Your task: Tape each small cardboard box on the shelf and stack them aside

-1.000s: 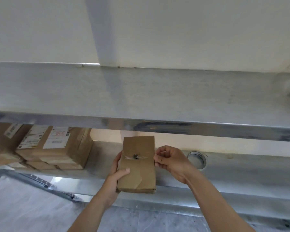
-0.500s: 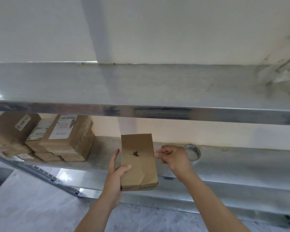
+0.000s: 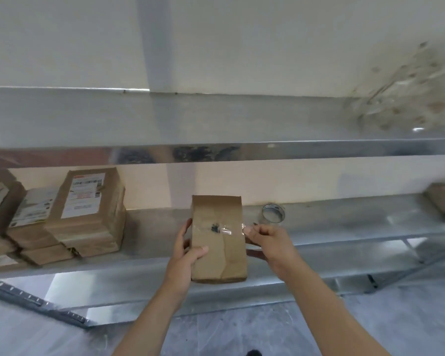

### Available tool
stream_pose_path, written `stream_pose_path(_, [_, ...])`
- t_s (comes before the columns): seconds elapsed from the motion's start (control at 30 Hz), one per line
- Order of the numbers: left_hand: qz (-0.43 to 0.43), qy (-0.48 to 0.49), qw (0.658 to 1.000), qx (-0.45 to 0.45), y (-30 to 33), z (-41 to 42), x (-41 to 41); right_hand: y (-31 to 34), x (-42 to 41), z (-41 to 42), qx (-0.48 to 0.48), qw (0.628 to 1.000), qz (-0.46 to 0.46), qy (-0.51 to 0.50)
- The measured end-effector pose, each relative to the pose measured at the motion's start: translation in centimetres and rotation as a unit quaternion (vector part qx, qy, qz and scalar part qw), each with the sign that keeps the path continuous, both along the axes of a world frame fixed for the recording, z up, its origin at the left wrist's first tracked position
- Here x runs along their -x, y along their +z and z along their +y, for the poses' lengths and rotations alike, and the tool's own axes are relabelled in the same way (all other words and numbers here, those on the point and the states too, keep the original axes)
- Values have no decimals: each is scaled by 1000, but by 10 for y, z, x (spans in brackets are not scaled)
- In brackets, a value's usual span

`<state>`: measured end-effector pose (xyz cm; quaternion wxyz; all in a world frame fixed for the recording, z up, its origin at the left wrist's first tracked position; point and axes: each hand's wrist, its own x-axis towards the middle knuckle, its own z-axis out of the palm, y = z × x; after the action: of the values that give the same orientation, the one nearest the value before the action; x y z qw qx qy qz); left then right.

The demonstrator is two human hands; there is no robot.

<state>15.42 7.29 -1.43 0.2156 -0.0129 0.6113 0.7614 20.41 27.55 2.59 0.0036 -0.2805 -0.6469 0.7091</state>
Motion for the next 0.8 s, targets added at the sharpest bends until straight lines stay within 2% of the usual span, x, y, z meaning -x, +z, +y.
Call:
stream_pose_path(0.07, [16, -42, 999, -4, 5, 16, -6, 4, -22, 4, 41, 998, 10, -53])
stream_pose_path(0.2, [47, -114, 992, -14, 21, 64, -27, 13, -66, 26, 5, 986, 59, -153])
stream_pose_path(0.37, [99, -176, 979, 19, 29, 142, -69, 22, -131, 71, -21, 981, 90, -170])
stream_pose_path(0.47, [114, -190, 975, -8, 35, 198, -111, 35, -178, 111, -48, 972, 112, -203])
stream_pose_path(0.57, [108, -187, 976, -4, 33, 257, -158, 33, -226, 162, -75, 967, 98, -225])
stream_pose_path(0.8, [124, -238, 960, 80, 19, 392, -246, 21, -323, 290, -91, 958, 67, -265])
